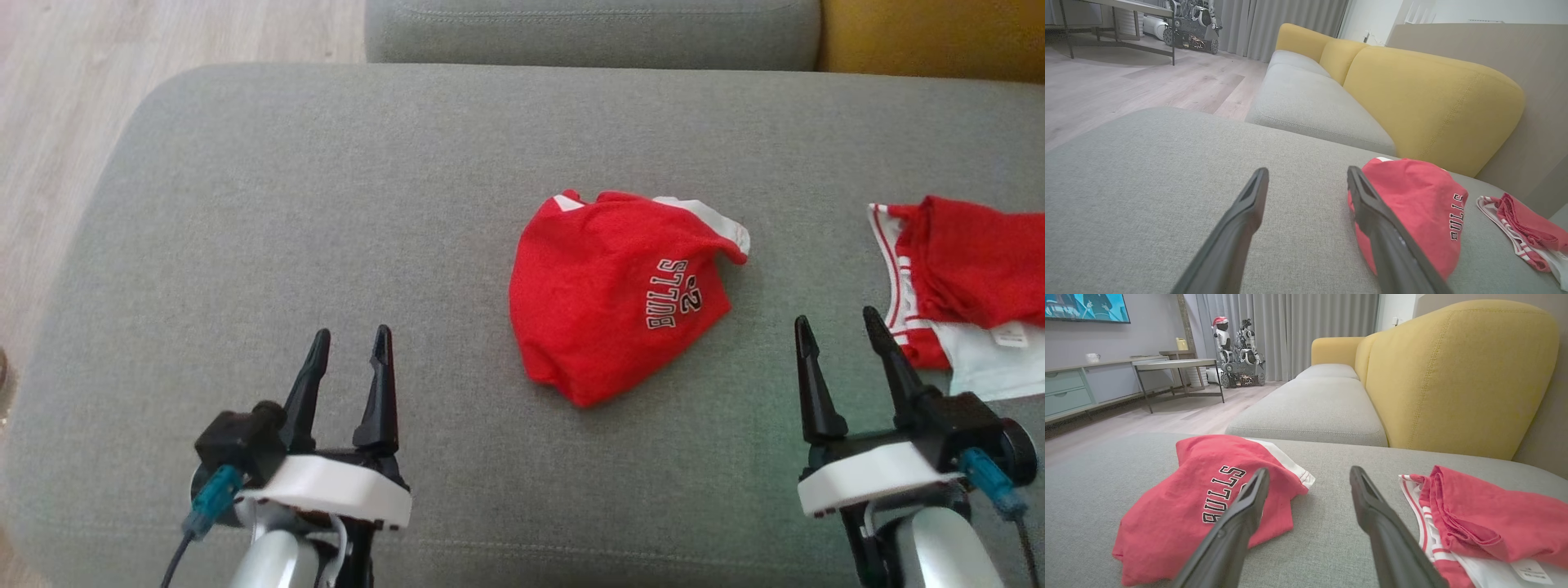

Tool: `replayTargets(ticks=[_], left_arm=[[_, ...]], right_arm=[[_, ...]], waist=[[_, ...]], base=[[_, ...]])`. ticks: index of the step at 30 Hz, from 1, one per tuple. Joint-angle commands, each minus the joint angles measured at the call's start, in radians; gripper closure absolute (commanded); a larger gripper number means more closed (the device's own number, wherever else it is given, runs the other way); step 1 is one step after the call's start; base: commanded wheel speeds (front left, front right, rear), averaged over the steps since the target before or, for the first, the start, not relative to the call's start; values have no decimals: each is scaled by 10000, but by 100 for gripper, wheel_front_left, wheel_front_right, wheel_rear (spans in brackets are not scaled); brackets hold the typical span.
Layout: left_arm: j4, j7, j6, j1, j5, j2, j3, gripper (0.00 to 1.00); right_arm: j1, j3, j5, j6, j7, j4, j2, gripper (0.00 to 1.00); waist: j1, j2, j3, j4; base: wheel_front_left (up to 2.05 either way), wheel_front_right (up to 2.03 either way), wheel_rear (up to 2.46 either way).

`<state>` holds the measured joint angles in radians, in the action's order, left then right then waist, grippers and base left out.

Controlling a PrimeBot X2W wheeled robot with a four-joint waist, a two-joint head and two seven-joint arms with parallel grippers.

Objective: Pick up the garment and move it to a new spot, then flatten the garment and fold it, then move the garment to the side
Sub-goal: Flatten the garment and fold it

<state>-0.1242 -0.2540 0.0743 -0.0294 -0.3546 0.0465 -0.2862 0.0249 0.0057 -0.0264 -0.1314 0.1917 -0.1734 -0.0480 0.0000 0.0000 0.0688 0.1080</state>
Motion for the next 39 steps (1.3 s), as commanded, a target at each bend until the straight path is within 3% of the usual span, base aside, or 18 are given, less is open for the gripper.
replayTargets(ticks=[1,8,14,21,28,39], left_arm=[[310,-78,-44,-479,5,37,250,0],[286,-78,-106,-708,118,37,261,0],[314,-78,-176,-1066,145,37,232,0],[258,-78,-246,-1541,42,37,5,0],[219,-78,-224,-1788,-82,37,-99,0],[207,-78,-205,-1921,-149,37,-181,0]], right_arm=[[236,186,71,7,-24,364,-27,0],[846,105,576,7,-289,257,-101,0],[2185,856,552,7,-946,-477,-1099,0],[4050,2561,-402,7,-1749,-1963,-2692,0],[5178,4215,-1201,7,-2213,-3099,-3843,0],[6343,6724,-2740,7,-2541,-3878,-4675,0]], waist=[[0,0,69,66],[0,0,537,207],[0,0,1251,285],[0,0,2024,520],[0,0,2319,807],[0,0,2477,1012]], base=[[0,0,0],[0,0,0],[0,0,0],[0,0,0],[0,0,0],[0,0,0]])
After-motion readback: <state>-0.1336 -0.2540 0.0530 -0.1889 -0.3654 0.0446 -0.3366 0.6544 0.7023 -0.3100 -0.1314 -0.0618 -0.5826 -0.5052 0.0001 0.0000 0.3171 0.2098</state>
